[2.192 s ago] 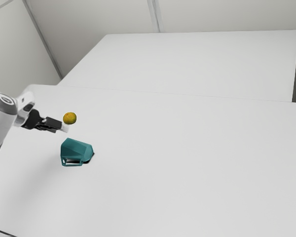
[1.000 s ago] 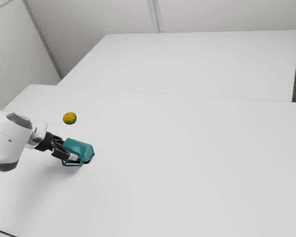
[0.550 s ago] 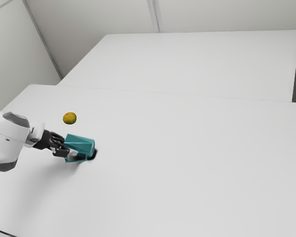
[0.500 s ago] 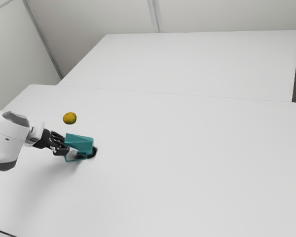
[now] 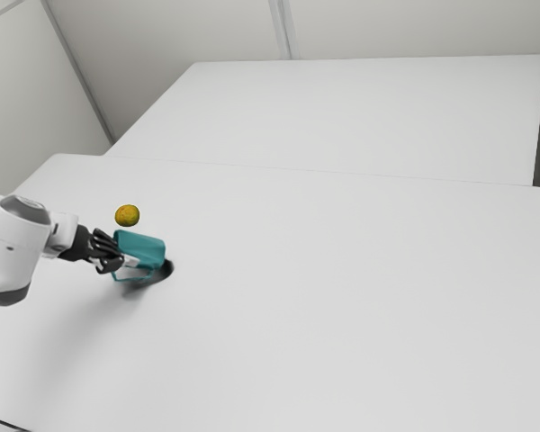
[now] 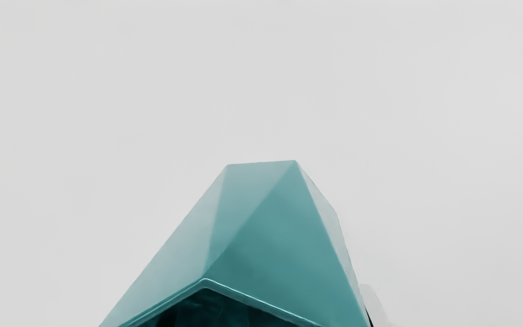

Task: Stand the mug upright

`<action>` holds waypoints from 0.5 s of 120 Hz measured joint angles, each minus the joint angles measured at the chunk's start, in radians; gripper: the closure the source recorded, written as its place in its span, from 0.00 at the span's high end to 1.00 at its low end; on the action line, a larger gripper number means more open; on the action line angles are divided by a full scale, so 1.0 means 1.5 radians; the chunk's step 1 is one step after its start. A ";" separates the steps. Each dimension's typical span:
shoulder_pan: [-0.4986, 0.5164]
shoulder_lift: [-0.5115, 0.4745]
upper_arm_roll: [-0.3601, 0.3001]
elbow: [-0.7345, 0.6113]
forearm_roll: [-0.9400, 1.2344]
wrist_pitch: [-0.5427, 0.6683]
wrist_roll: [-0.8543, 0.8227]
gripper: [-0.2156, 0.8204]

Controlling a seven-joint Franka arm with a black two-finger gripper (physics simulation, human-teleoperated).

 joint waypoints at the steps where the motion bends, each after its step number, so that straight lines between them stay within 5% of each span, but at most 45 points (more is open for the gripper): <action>1: 0.000 -0.002 0.000 0.000 0.000 0.000 0.000 0.04; 24: -0.007 -0.034 -0.008 0.030 0.132 0.005 -0.050 0.04; 40: -0.047 -0.074 -0.009 0.027 0.314 -0.012 -0.167 0.03; 60: -0.009 -0.138 -0.009 -0.011 0.472 -0.052 -0.335 0.03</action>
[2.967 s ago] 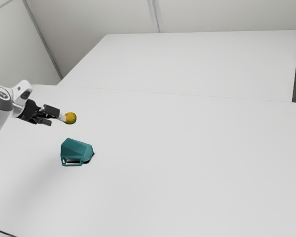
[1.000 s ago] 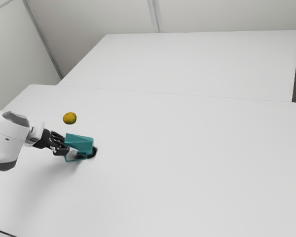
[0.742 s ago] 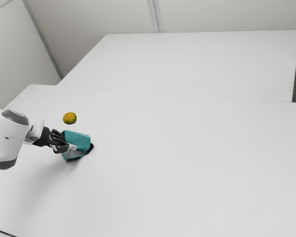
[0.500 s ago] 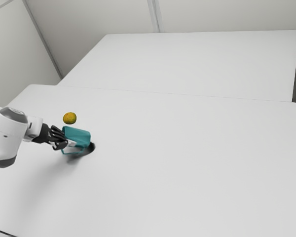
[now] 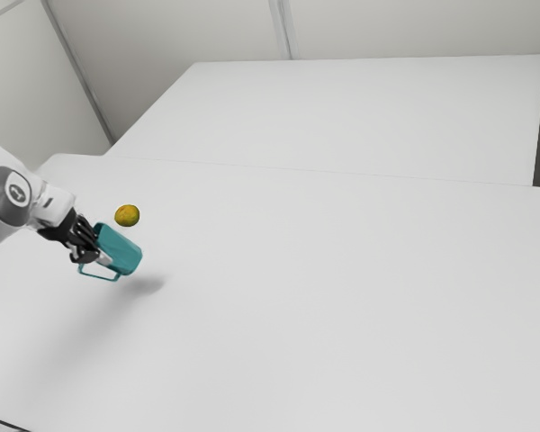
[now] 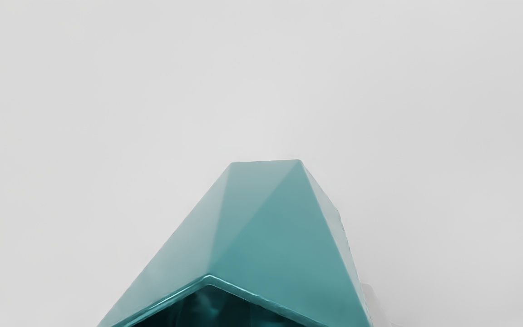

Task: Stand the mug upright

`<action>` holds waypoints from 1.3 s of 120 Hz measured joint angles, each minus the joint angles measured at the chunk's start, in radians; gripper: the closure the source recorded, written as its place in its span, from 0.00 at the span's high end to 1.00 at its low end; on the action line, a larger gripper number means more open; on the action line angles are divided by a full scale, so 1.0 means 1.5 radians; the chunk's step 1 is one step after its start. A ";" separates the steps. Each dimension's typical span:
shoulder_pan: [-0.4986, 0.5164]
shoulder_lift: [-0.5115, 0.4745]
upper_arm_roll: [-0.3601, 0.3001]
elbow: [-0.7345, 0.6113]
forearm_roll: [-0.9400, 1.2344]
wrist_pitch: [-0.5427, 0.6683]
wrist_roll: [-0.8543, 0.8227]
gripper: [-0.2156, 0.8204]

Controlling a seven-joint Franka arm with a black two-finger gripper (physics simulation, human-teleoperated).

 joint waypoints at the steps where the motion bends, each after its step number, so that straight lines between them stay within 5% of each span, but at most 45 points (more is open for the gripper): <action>1: 0.003 -0.002 0.000 -0.002 0.005 -0.001 -0.008 0.03; 35: -0.007 0.002 -0.002 0.013 0.183 -0.070 -0.270 0.03; 80: -0.045 0.061 -0.074 0.065 0.293 -0.110 -0.535 0.03; 156: -0.090 0.139 -0.139 0.132 0.293 -0.132 -0.769 0.03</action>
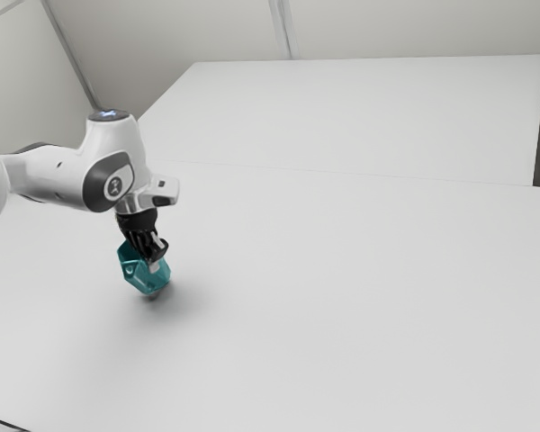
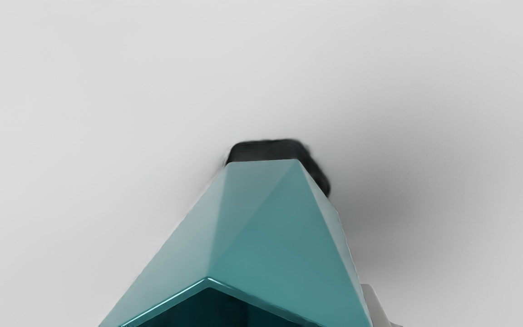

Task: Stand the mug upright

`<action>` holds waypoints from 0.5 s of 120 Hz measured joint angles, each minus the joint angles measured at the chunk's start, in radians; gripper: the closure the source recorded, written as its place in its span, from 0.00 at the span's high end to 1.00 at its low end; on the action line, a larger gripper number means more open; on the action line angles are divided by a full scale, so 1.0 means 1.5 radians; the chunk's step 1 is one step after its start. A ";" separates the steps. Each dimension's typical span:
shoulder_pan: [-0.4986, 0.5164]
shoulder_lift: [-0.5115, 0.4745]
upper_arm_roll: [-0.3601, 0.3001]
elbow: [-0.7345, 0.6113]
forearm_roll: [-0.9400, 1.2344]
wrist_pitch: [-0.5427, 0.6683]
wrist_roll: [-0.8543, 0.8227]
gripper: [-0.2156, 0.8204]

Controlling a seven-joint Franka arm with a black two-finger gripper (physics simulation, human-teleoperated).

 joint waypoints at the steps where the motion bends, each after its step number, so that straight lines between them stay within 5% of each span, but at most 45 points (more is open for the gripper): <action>1: -0.002 0.001 0.000 0.000 0.000 0.001 -0.002 0.03; 60: -0.094 0.003 -0.018 -0.008 -0.063 0.030 -0.074 0.03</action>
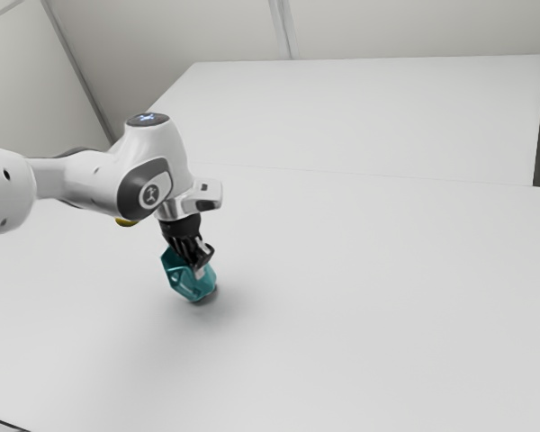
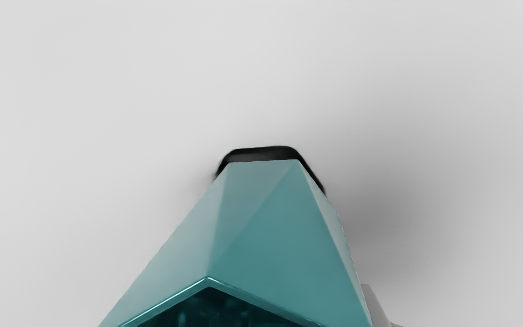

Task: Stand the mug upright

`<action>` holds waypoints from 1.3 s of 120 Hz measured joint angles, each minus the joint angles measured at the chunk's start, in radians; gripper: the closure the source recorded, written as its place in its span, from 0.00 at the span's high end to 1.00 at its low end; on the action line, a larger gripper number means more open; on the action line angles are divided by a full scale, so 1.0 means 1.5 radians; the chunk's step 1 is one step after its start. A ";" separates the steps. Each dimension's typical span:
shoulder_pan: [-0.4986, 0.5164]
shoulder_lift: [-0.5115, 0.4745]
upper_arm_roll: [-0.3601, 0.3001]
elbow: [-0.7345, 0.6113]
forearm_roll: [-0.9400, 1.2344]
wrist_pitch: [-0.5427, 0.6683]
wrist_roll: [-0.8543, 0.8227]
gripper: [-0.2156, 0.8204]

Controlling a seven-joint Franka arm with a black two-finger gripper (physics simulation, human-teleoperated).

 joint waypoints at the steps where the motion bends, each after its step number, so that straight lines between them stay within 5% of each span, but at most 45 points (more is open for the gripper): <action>1: 0.000 0.000 0.000 0.000 -0.001 0.000 -0.001 0.03; 76: 0.097 0.010 -0.007 0.001 -0.036 0.002 -0.038 0.04; 156: 0.108 0.014 -0.009 0.024 -0.058 0.008 -0.042 0.62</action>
